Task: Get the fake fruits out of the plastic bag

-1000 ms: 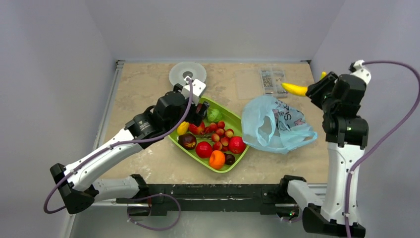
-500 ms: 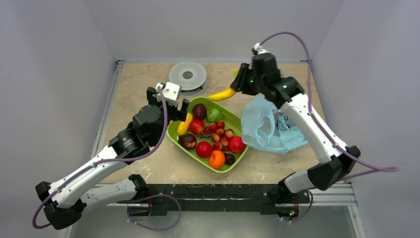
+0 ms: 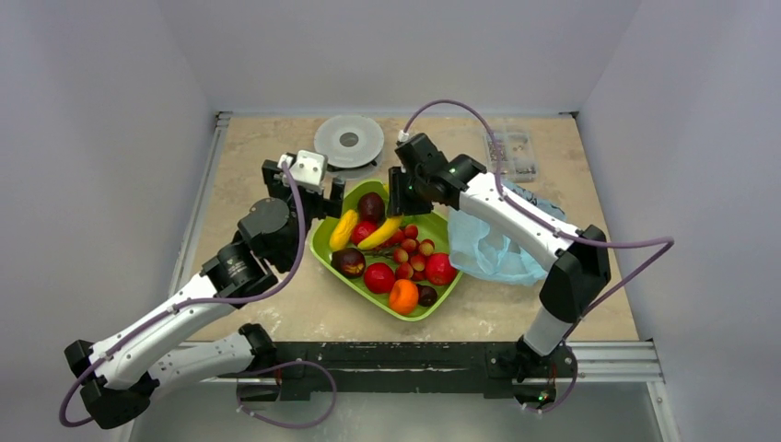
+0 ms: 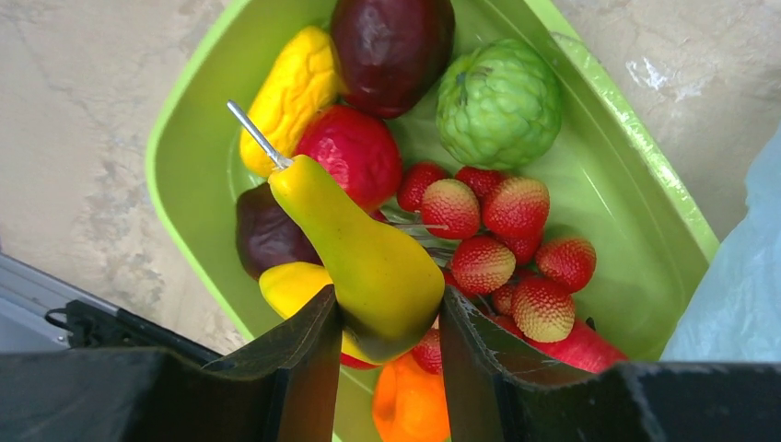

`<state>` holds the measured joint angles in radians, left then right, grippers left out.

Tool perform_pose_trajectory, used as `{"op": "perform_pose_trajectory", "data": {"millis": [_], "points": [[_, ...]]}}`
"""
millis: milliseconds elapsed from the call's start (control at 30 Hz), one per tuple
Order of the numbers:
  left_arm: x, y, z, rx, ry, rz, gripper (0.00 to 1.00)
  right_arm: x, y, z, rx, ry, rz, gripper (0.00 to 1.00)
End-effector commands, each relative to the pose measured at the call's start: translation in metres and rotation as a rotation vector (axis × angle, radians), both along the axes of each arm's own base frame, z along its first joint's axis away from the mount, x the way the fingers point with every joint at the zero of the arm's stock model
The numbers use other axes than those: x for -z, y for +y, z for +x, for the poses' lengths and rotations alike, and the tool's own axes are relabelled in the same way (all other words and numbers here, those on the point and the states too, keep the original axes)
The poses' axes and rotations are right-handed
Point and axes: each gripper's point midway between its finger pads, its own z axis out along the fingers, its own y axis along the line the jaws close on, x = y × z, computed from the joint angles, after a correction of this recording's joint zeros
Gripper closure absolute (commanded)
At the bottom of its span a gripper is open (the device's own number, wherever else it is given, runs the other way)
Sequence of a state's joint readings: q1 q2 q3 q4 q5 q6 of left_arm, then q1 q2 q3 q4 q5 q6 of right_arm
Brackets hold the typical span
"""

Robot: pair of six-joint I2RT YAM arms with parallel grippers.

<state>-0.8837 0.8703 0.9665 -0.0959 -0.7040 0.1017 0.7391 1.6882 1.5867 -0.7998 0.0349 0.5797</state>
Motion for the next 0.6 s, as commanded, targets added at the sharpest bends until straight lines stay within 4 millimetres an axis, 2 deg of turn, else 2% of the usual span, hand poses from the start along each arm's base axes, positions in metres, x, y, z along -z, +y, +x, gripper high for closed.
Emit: {"op": "perform_pose_trajectory", "data": {"millis": [0, 133, 400, 500, 567], "points": [[-0.011, 0.001, 0.0, -0.001, -0.033, -0.032, 0.17, 0.015, 0.006, -0.002, -0.014, 0.025, 0.016, 0.81], [-0.007, -0.003, 0.0, 0.018, -0.021, -0.033, 0.17, 0.033, 0.011, 0.003, -0.007, 0.05, 0.002, 0.7], [-0.001, -0.012, 0.001, 0.048, 0.004, -0.027, 0.16, 0.058, 0.007, 0.009, 0.01, 0.063, -0.06, 0.39], [0.001, -0.017, -0.002, 0.078, 0.018, -0.039, 0.09, 0.047, 0.008, 0.009, 0.002, 0.041, -0.041, 0.3], [0.003, -0.021, -0.003, 0.103, 0.024, -0.048, 0.07, 0.025, 0.006, 0.009, 0.004, 0.004, -0.015, 0.27]]}}
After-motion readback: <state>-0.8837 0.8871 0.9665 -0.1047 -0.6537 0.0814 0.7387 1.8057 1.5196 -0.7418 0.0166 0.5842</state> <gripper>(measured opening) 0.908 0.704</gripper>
